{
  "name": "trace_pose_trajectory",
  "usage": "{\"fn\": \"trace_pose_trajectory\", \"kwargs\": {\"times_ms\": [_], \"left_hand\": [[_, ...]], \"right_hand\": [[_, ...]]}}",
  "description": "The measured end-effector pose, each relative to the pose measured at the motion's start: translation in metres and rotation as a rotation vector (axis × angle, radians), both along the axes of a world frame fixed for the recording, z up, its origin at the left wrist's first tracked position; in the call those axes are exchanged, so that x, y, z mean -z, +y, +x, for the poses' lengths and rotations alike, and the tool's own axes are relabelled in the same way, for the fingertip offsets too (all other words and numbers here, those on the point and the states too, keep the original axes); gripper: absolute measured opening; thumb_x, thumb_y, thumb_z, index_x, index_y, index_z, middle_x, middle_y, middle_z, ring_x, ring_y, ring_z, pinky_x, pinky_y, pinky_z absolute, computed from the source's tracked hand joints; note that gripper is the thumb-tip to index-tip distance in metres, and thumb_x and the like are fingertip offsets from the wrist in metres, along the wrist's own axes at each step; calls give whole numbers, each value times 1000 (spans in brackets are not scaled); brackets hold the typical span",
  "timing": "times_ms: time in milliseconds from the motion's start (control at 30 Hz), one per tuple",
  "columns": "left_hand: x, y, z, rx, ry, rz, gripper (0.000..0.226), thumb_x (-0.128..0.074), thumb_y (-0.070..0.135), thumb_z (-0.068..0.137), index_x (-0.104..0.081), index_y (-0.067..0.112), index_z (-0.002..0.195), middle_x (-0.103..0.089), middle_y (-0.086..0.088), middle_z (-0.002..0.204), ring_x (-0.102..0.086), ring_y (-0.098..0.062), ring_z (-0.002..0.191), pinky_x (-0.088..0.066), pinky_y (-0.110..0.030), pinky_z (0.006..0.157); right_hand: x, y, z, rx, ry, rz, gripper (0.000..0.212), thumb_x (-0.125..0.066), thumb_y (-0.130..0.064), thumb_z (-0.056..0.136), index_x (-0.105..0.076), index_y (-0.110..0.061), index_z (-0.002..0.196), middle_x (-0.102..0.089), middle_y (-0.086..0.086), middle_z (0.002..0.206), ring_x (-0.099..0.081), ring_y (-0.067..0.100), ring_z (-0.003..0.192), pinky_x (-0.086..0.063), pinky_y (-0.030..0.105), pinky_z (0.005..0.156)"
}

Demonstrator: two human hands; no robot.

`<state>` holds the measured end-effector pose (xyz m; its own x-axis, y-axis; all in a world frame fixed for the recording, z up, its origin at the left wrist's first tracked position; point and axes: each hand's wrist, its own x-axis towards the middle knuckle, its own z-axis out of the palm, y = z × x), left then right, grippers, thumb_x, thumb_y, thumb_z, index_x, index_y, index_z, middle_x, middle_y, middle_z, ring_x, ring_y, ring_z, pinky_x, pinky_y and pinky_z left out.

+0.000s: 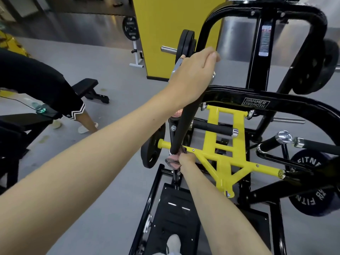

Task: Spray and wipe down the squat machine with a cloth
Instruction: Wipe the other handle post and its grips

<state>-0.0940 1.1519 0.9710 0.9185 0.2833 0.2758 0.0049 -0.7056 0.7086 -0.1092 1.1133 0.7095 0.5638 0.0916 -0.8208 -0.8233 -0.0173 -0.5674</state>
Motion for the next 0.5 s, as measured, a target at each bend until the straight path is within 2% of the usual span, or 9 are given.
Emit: {"fn": "trace_pose_trajectory", "kwargs": {"times_ms": [67,100,133,200,233,267,333,400,500], "left_hand": [[-1,0,-1,1,1,5,37,-25,20,102,-59,9,110,-60,-15,82,-52,-15,73,-33,-54,106],[-1,0,-1,1,2,2,37,-25,20,102,-59,9,110,-61,-16,83,-52,-17,73,-35,-53,105],[-2,-1,-1,0,5,-2,37,-25,22,102,-59,10,110,-62,-17,85,-53,-19,75,-37,-51,102],[-1,-1,-2,-1,17,-9,38,-24,24,102,-59,13,111,-63,-17,89,-56,-21,82,-41,-49,98],[-1,-1,-3,-2,27,-7,38,-24,26,102,-59,15,112,-64,-16,90,-57,-20,83,-41,-50,99],[-1,-1,-3,-2,38,-6,38,-23,27,102,-58,17,112,-64,-15,90,-57,-20,86,-39,-51,100],[-2,0,-4,4,56,-10,38,-22,27,103,-57,18,112,-64,-17,92,-57,-22,90,-39,-52,101],[-4,-1,-6,17,65,-8,38,-22,26,103,-57,15,112,-64,-19,95,-57,-23,91,-39,-51,101],[-4,-2,-7,25,56,-6,37,-21,23,103,-56,15,113,-64,-19,95,-57,-11,85,-30,-49,110]], "right_hand": [[-8,2,-1,32,23,44,21,-40,0,97,-60,-4,97,-69,18,98,-66,30,68,-57,47,70],[-12,2,-1,45,22,51,19,-40,-1,97,-58,-4,94,-69,17,99,-66,30,70,-58,45,71],[-20,-1,-1,53,20,33,16,-41,-1,98,-55,-4,90,-68,15,100,-64,30,70,-57,36,67],[-35,-7,-3,58,-18,26,13,-44,3,97,-52,-2,89,-61,15,84,-54,27,59,-45,19,38],[-42,-10,-3,56,-24,46,11,-46,5,96,-55,3,93,-57,13,77,-50,24,54,-37,17,27],[-49,-14,-4,56,-32,59,11,-47,5,95,-57,7,100,-55,12,71,-49,23,52,-33,18,23],[-63,-19,-7,39,-76,78,18,-48,5,95,-57,6,111,-50,10,65,-48,23,52,-34,19,22],[-73,-23,-7,-24,-141,59,15,-47,7,94,-55,5,107,-49,9,66,-49,22,53,-35,18,23],[-96,-31,-7,-52,-261,65,20,-41,14,90,-56,0,89,-51,7,67,-50,20,54,-36,16,25]]}}
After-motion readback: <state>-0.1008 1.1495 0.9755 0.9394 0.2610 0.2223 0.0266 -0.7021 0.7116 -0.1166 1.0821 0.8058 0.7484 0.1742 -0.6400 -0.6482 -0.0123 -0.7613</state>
